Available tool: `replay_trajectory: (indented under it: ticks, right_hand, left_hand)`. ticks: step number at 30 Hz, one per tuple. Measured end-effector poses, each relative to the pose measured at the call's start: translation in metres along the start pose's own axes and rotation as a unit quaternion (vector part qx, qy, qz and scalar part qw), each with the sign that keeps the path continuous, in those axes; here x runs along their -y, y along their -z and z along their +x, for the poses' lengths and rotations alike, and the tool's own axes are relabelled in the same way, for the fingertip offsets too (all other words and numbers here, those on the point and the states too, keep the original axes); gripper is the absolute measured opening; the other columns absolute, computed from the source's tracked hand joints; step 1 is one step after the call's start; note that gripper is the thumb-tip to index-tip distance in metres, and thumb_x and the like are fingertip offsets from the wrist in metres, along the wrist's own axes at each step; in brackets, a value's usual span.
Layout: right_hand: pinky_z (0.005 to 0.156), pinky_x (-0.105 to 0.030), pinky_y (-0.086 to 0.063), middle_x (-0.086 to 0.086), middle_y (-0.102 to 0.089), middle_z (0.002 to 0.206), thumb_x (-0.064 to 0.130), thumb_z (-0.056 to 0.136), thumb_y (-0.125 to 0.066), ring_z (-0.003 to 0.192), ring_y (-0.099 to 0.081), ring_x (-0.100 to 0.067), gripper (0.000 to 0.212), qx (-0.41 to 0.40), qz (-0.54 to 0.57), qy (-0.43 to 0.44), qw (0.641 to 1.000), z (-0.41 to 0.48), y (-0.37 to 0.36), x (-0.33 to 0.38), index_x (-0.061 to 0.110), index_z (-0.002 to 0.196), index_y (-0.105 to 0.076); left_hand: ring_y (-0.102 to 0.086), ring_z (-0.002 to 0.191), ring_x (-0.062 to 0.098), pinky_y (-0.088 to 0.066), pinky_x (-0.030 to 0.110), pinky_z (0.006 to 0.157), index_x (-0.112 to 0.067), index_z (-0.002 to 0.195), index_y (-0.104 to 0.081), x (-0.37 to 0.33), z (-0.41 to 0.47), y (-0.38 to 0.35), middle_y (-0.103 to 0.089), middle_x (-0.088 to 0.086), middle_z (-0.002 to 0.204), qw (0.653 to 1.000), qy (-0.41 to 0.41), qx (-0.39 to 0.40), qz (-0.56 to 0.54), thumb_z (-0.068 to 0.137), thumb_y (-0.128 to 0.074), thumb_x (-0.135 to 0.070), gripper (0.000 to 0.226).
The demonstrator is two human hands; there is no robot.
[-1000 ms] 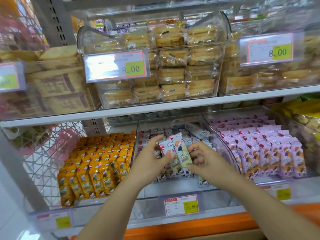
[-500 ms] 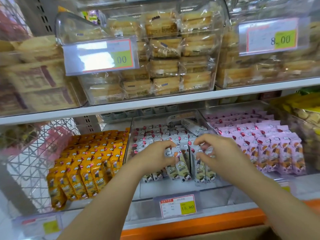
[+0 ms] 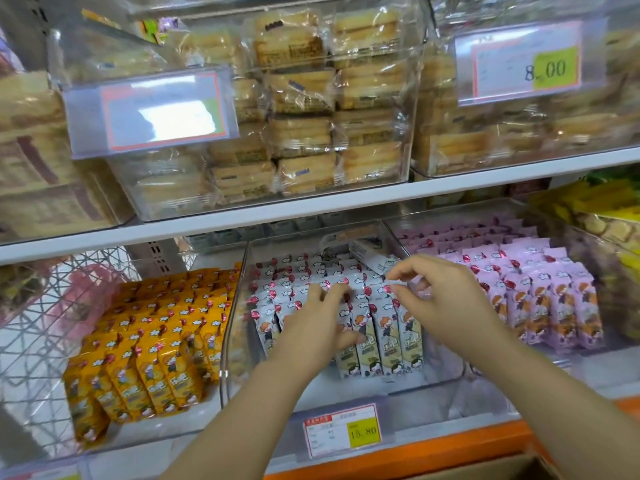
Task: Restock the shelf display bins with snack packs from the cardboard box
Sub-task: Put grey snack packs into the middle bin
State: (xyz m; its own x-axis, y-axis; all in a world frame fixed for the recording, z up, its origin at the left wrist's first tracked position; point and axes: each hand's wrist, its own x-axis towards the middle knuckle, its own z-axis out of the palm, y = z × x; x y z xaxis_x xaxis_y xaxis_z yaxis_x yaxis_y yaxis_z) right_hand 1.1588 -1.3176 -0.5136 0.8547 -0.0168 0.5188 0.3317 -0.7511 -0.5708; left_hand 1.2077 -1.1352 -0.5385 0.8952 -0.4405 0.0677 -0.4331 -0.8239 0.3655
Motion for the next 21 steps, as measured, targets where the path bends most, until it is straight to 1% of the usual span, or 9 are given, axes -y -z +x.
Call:
replay_trajectory:
  ticks: [3, 4, 6, 8, 10, 12, 15, 19, 21]
  right_hand:
    - [0.077, 0.000, -0.034, 0.020, -0.061, 0.093, 0.012, 0.086, -0.067, 0.083, -0.053, 0.013, 0.018, 0.017, -0.009, -0.007, 1.000, 0.019, 0.000, -0.006, 0.024, 0.099, -0.067]
    - [0.082, -0.006, -0.036, 0.014, -0.064, 0.101, 0.014, 0.086, -0.067, 0.087, -0.053, 0.010, 0.021, 0.032, -0.026, -0.014, 0.999, 0.028, 0.000, -0.008, 0.024, 0.105, -0.067]
    - [0.088, -0.016, -0.038, 0.007, -0.065, 0.116, 0.020, 0.086, -0.066, 0.099, -0.055, -0.002, 0.032, 0.075, -0.070, -0.028, 0.994, 0.044, 0.000, -0.012, 0.021, 0.118, -0.064]
    - [0.091, -0.024, -0.045, 0.002, -0.064, 0.120, 0.026, 0.086, -0.065, 0.104, -0.059, -0.013, 0.039, 0.112, -0.118, -0.040, 0.986, 0.057, -0.001, -0.016, 0.022, 0.124, -0.060]
    - [0.083, -0.029, -0.050, -0.002, -0.065, 0.114, 0.032, 0.085, -0.063, 0.097, -0.060, -0.020, 0.040, 0.131, -0.150, -0.049, 0.979, 0.066, -0.004, -0.018, 0.022, 0.123, -0.056]
    - [0.078, -0.029, -0.050, -0.003, -0.064, 0.110, 0.037, 0.084, -0.062, 0.093, -0.060, -0.021, 0.039, 0.142, -0.162, -0.052, 0.975, 0.070, -0.008, -0.020, 0.023, 0.121, -0.055]
    - [0.078, -0.029, -0.049, -0.002, -0.064, 0.108, 0.035, 0.082, -0.065, 0.093, -0.059, -0.020, 0.036, 0.142, -0.158, -0.047, 0.976, 0.073, -0.011, -0.025, 0.021, 0.115, -0.057]
    - [0.078, -0.027, -0.050, 0.001, -0.065, 0.109, 0.028, 0.080, -0.069, 0.093, -0.060, -0.017, 0.035, 0.113, -0.116, -0.049, 0.986, 0.073, -0.015, -0.030, 0.022, 0.113, -0.061]
    - [0.073, -0.023, -0.046, 0.003, -0.066, 0.110, 0.021, 0.080, -0.069, 0.091, -0.061, -0.016, 0.036, 0.104, -0.093, -0.054, 0.989, 0.073, -0.017, -0.033, 0.022, 0.114, -0.062]
  left_hand:
    - [-0.054, 0.106, 0.019, -0.044, 0.034, 0.091, -0.033, 0.140, -0.031, 0.003, 0.001, 0.010, -0.038, 0.001, 0.137, 1.000, 0.016, 0.007, -0.019, 0.082, -0.065, -0.050, 0.070]
    - [-0.053, 0.105, 0.018, -0.045, 0.033, 0.091, -0.033, 0.140, -0.033, 0.004, 0.002, 0.016, -0.043, 0.001, 0.132, 0.999, 0.024, 0.006, -0.023, 0.082, -0.064, -0.051, 0.068]
    - [-0.053, 0.087, 0.012, -0.047, 0.028, 0.079, -0.030, 0.136, -0.041, 0.007, 0.009, 0.026, -0.054, -0.004, 0.103, 0.999, 0.029, -0.005, -0.026, 0.084, -0.061, -0.053, 0.060]
    - [-0.053, 0.076, 0.010, -0.046, 0.027, 0.070, -0.026, 0.131, -0.049, 0.008, 0.024, 0.034, -0.054, -0.008, 0.088, 0.998, 0.034, -0.041, -0.021, 0.090, -0.058, -0.047, 0.047]
    - [-0.058, 0.079, 0.015, -0.047, 0.026, 0.068, -0.024, 0.125, -0.053, 0.010, 0.045, 0.036, -0.061, -0.004, 0.100, 0.994, 0.050, -0.096, -0.031, 0.093, -0.056, -0.038, 0.035]
    - [-0.062, 0.087, 0.019, -0.052, 0.028, 0.074, -0.026, 0.125, -0.055, 0.012, 0.070, 0.032, -0.063, -0.001, 0.115, 0.985, 0.074, -0.142, -0.066, 0.092, -0.058, -0.029, 0.034]
    - [-0.062, 0.101, 0.022, -0.055, 0.041, 0.084, -0.029, 0.128, -0.051, 0.018, 0.101, 0.020, -0.060, -0.004, 0.125, 0.984, 0.103, -0.143, -0.035, 0.091, -0.060, -0.031, 0.038]
    - [-0.057, 0.113, 0.025, -0.049, 0.042, 0.094, -0.031, 0.128, -0.050, 0.022, 0.118, 0.012, -0.055, -0.002, 0.130, 0.980, 0.131, -0.152, 0.013, 0.090, -0.060, -0.035, 0.039]
    - [-0.055, 0.114, 0.027, -0.046, 0.043, 0.097, -0.031, 0.127, -0.050, 0.023, 0.122, 0.010, -0.049, 0.000, 0.134, 0.978, 0.132, -0.160, 0.028, 0.091, -0.059, -0.036, 0.037]
